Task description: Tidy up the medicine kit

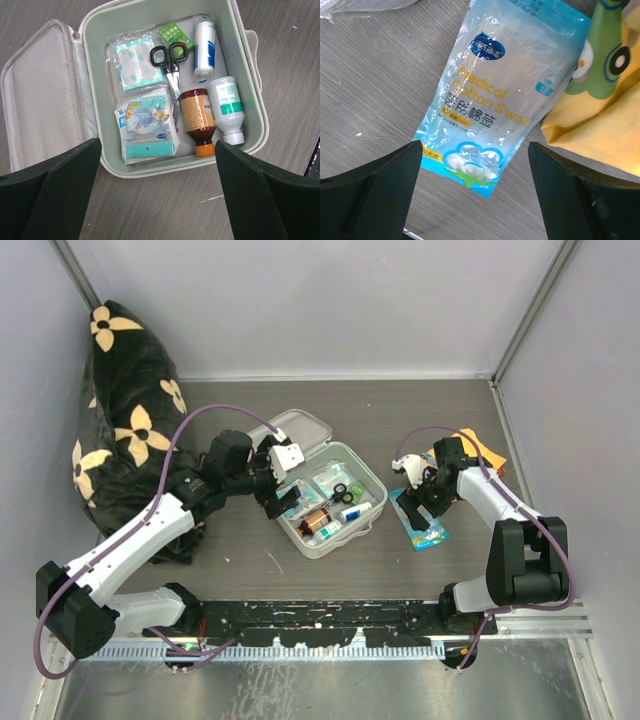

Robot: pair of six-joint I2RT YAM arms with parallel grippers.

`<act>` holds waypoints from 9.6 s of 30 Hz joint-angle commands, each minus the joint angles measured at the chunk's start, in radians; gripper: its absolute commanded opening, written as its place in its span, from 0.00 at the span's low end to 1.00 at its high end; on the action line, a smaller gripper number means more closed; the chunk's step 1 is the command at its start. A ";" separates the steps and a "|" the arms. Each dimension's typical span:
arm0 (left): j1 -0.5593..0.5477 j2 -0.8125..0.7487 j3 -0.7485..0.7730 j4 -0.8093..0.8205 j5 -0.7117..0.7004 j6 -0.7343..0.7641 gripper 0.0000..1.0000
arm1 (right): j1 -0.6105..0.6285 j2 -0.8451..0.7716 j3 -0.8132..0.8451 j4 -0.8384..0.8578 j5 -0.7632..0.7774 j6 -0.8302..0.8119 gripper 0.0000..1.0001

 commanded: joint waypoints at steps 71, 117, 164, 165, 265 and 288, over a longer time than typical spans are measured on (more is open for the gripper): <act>-0.010 0.349 0.489 0.234 0.117 -0.879 0.64 | 0.395 -0.334 0.156 0.637 -0.262 0.763 0.51; 0.013 0.303 0.400 0.281 0.154 -0.863 0.00 | 0.429 -0.367 0.102 0.586 -0.262 0.609 0.71; -0.018 0.015 0.217 0.024 0.475 -0.060 0.01 | 0.578 -0.001 0.746 -0.156 -0.549 0.044 0.49; -0.017 0.015 0.216 0.024 0.473 -0.059 0.01 | 0.579 -0.002 0.741 -0.156 -0.551 0.041 0.46; 0.595 0.515 -0.089 0.834 0.316 -1.325 0.81 | 0.557 -0.258 0.380 0.074 -0.304 0.064 0.01; 0.594 0.436 -0.017 1.067 0.519 -1.323 0.75 | 0.547 -0.167 0.583 0.089 -0.258 0.132 0.01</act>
